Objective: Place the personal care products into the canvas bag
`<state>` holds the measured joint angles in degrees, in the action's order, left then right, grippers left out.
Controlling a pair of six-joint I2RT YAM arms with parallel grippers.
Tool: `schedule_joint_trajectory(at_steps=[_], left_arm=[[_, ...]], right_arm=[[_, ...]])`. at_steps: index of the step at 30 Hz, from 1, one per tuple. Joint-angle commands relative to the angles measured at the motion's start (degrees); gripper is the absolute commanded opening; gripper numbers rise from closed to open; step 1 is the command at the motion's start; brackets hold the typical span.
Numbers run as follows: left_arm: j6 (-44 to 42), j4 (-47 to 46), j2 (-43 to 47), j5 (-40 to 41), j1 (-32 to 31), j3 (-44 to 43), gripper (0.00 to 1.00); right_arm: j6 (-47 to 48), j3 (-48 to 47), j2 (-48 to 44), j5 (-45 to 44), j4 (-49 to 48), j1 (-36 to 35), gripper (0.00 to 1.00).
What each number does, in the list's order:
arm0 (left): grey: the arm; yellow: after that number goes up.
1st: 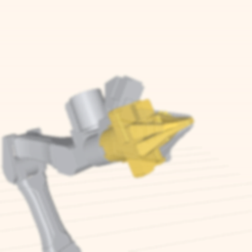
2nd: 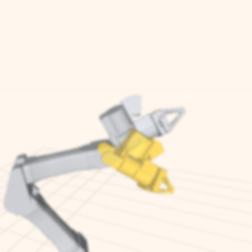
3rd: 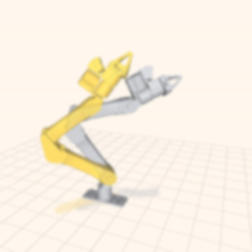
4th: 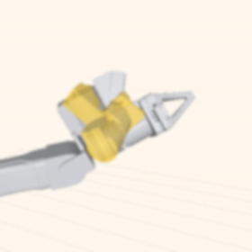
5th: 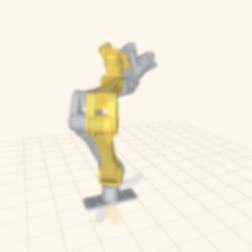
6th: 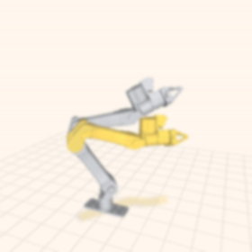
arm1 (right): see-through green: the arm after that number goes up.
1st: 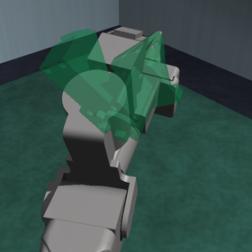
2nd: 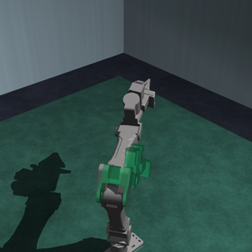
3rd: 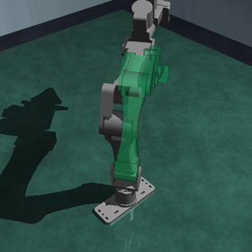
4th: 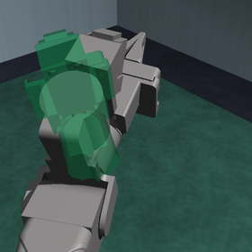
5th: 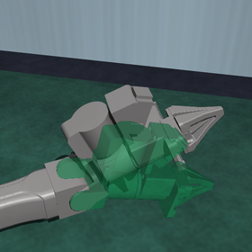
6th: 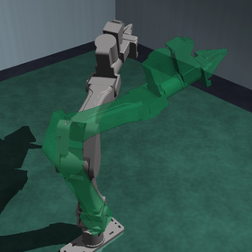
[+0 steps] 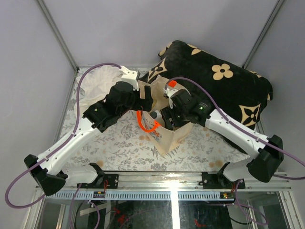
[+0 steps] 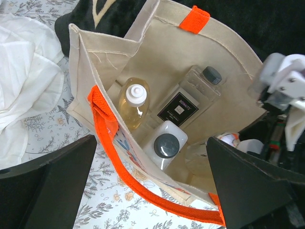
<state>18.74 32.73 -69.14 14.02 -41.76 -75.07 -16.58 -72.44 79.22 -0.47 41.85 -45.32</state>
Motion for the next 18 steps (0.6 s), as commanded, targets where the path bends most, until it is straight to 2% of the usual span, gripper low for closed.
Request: schedule_joint_trajectory(at_steps=[1,5,8,9,10,13,14,17,18], left_arm=[[-0.8,-3.99,-0.02,-0.29,0.47,-1.62,1.0],[-0.72,-3.99,0.27,-0.32,0.54,-1.37,1.0],[-0.72,-3.99,0.5,-0.24,0.7,-1.31,1.0],[-0.72,-3.99,0.53,-0.16,0.79,-1.31,1.0],[-0.72,-3.99,0.59,0.01,0.83,-1.27,1.0],[-0.56,-4.07,0.89,0.51,1.14,-1.23,1.0],[-0.51,-4.15,0.87,0.61,1.27,-1.33,1.0],[-0.46,-4.38,0.84,0.62,1.71,-1.84,1.0],[-0.46,-4.42,0.91,0.66,1.81,-2.19,1.0]], right_arm=[[-0.83,-1.8,1.01,2.26,-8.04,-1.71,0.0],[-1.03,-2.9,3.63,2.72,-9.6,-2.5,0.0],[-0.56,-3.54,5.4,1.77,-7.01,-3.5,0.0],[-0.33,-3.28,5.45,0.92,-6.15,-4.04,0.05],[-0.19,-2.82,5.24,0.35,-5.41,-4.32,0.14],[-0.18,-0.5,3.52,-1.03,-4.8,-4.39,0.51],[-0.19,-0.27,3.03,-1.73,-4.43,-4.41,0.67],[0.4,-1.53,1.82,-3.74,-3.04,-4.35,0.96],[0.71,-2.46,1.47,-4.34,-2.51,-4.42,1.0]])
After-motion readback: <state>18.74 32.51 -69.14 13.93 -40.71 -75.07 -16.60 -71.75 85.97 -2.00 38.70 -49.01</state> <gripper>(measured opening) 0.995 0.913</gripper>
